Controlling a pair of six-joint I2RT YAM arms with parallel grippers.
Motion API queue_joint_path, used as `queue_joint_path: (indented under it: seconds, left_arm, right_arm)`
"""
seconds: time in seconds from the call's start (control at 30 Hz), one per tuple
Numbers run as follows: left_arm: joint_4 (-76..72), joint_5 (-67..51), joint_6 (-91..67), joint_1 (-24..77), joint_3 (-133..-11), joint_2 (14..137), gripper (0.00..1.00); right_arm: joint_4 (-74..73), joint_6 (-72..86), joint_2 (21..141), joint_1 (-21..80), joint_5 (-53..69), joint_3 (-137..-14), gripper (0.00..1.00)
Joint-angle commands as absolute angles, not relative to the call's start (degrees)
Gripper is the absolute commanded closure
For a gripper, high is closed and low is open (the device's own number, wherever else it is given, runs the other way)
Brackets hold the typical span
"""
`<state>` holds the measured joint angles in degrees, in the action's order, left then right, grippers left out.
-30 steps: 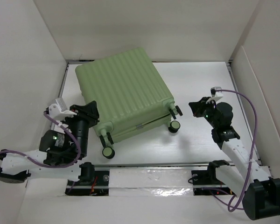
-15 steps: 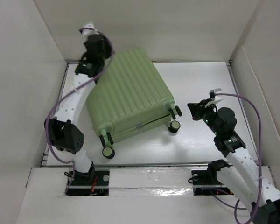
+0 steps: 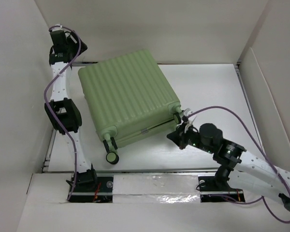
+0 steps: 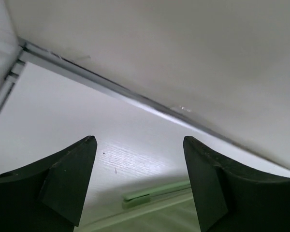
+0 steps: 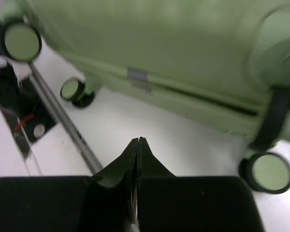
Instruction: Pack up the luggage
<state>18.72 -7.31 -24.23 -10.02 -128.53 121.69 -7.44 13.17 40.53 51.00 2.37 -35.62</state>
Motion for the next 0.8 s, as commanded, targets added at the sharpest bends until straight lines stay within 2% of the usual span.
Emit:
queue_joint_path:
  seconds: [0.0,0.13,0.37,0.43,0.53,0.67,0.73,0.77]
  left_arm:
    - [17.94,-19.15,-22.33,-11.78,-131.92,127.69,0.3]
    - [13.98,-28.37,-22.23,-12.39,-134.03,134.28,0.26]
    - [10.55,-41.81,-21.72,-11.87,-134.92,143.26,0.25]
    - [10.72,-41.66,-19.52,-9.85,-132.64,142.91,0.26]
    - [0.74,-41.39,-19.06,-8.0,-118.35,136.34,0.25]
    - [-20.62,-41.22,-30.46,-7.47,-90.09,122.48,0.29]
    - [-28.54,-35.01,-33.03,-6.95,-81.69,117.45,0.33]
    - [-36.13,-30.8,-36.01,-6.94,-71.91,111.77,0.33]
  right_arm:
    - [-9.41,15.55,43.23,56.67,-7.1,-33.58,1.0]
    - [-6.52,16.79,49.56,54.86,-13.35,-33.22,1.0]
    - [4.13,15.73,66.34,43.53,-7.65,-37.96,1.0]
    - [6.92,15.47,71.86,42.89,-7.56,-41.11,1.0]
    - [13.69,15.82,77.07,40.44,-8.96,-43.41,1.0]
    - [16.18,15.12,81.9,37.54,-8.27,-48.66,1.0]
    - [16.17,14.86,82.79,35.78,-7.74,-50.62,1.0]
    - [17.74,14.07,83.58,34.55,-6.52,-51.67,1.0]
